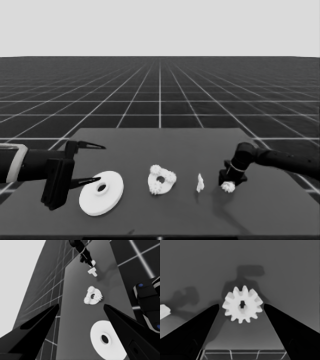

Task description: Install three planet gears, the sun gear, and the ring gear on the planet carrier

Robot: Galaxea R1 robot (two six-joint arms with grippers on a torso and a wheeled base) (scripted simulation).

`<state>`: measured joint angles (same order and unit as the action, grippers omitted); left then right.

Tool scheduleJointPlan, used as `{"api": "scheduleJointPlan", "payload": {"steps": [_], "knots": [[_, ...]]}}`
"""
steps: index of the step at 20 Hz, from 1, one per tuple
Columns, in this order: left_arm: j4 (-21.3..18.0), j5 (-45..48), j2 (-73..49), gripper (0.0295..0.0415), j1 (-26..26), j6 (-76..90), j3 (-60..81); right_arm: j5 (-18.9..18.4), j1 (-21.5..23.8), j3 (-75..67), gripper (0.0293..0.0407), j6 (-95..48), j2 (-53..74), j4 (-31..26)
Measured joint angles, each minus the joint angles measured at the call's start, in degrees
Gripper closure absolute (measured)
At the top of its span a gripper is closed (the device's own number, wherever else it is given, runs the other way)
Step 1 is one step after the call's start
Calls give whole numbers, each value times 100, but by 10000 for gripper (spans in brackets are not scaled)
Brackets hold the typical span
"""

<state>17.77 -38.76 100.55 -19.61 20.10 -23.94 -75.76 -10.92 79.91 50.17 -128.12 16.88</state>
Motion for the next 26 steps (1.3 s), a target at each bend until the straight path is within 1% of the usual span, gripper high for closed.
{"api": "scheduleJointPlan", "payload": {"steps": [1,3,4,11,12,13,14,15,17,21,22,23,24,25,26], "knots": [[0,0,0,326,0,0,0,7,-7,10,315,-3,-5,5],[0,0,0,326,0,0,0,12,-12,19,386,-5,-9,9],[0,0,0,326,0,0,0,14,-11,21,390,-6,-10,10],[0,0,0,326,0,0,0,15,-11,23,390,-7,-11,11],[0,0,0,326,0,0,0,-693,699,-815,390,228,400,-615],[0,0,0,326,0,0,0,-1089,1461,-1060,390,288,538,-1134],[0,0,0,326,0,0,0,-1316,1922,-1050,390,278,539,-1468],[0,0,0,326,0,0,0,-1449,2185,-991,390,258,511,-1662],[0,0,0,326,0,0,0,-1575,2414,-899,390,228,467,-1836],[0,0,0,326,0,0,0,-1633,2509,-844,390,210,441,-1914],[0,0,0,326,0,0,0,-1544,2504,-1271,390,2312,-411,-1979],[0,0,0,326,0,0,0,-1473,2500,-1019,390,3312,-2054,-1993],[0,0,0,326,0,0,0,-1458,2494,-285,390,3441,-3160,-1988],[0,0,0,326,0,0,0,-1462,2490,367,390,3313,-3803,-1982],[0,0,0,326,0,0,0,-1469,2486,833,390,3169,-4174,-1977]]}}
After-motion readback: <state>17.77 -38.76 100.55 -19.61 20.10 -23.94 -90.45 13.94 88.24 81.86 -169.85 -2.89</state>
